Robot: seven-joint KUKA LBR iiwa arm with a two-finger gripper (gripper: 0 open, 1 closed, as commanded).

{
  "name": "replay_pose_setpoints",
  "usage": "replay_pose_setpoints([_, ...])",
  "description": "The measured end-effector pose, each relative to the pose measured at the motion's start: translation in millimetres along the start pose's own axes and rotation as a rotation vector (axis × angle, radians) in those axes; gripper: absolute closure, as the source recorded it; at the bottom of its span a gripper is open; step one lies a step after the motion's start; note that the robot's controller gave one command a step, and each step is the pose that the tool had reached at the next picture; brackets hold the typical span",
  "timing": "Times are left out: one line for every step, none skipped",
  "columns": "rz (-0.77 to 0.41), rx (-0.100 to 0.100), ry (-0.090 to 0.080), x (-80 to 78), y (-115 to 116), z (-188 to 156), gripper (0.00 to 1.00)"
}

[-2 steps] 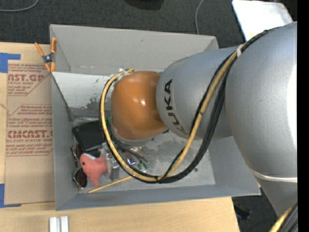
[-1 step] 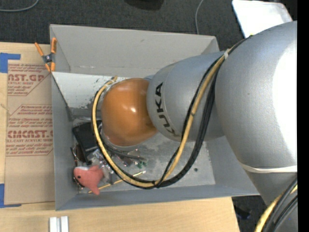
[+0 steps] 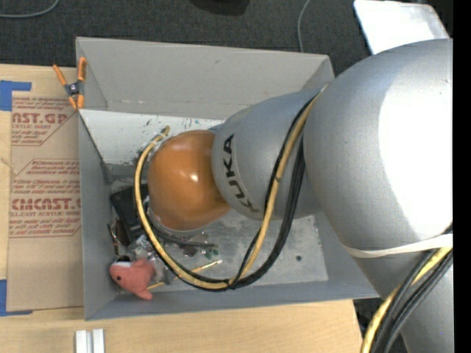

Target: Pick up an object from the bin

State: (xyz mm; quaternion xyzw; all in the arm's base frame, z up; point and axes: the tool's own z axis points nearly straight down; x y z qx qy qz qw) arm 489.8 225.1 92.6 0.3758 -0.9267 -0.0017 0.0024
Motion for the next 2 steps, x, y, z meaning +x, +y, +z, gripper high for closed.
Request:
replay_pose_setpoints([0.081, -0.003, 0.008, 0.6, 4, -43, 1.0])
replay_pose_setpoints([0.067, 0.001, -0.002, -2.5, 5, -100, 1.0])
